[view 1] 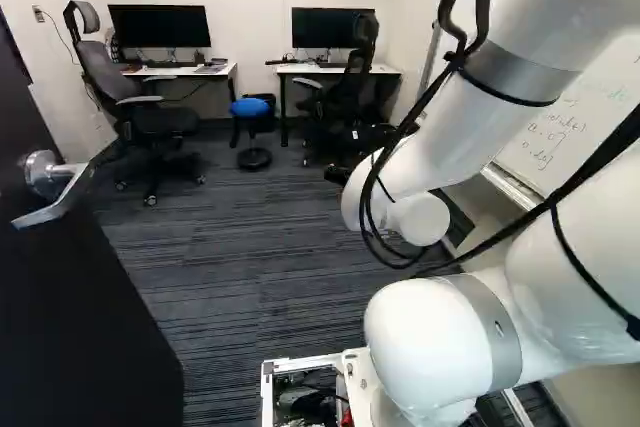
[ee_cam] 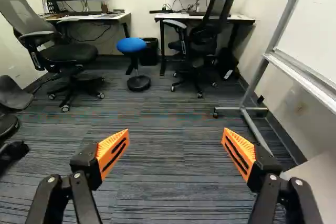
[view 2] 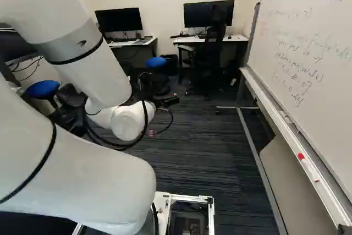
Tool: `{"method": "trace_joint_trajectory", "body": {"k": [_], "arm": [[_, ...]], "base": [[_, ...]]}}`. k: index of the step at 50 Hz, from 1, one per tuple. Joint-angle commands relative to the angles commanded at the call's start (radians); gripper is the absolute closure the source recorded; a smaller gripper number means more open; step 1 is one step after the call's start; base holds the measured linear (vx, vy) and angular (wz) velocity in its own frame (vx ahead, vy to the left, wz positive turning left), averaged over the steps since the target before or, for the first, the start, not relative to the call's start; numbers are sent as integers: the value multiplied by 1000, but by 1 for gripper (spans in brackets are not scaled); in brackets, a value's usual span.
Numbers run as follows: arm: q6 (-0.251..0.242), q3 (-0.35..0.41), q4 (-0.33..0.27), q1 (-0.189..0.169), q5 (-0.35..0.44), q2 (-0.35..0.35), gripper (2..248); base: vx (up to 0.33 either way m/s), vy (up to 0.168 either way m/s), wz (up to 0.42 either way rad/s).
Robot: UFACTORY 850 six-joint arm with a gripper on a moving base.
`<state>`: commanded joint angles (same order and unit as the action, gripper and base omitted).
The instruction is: Open the door and move inside
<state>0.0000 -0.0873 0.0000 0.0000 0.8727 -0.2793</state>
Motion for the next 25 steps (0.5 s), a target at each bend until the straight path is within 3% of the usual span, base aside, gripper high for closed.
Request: {"method": "trace_joint_trajectory", "body": {"k": [25], "arm": [[0, 0, 0, 0, 0, 0, 3]], "base": [[206, 6, 0]]}}
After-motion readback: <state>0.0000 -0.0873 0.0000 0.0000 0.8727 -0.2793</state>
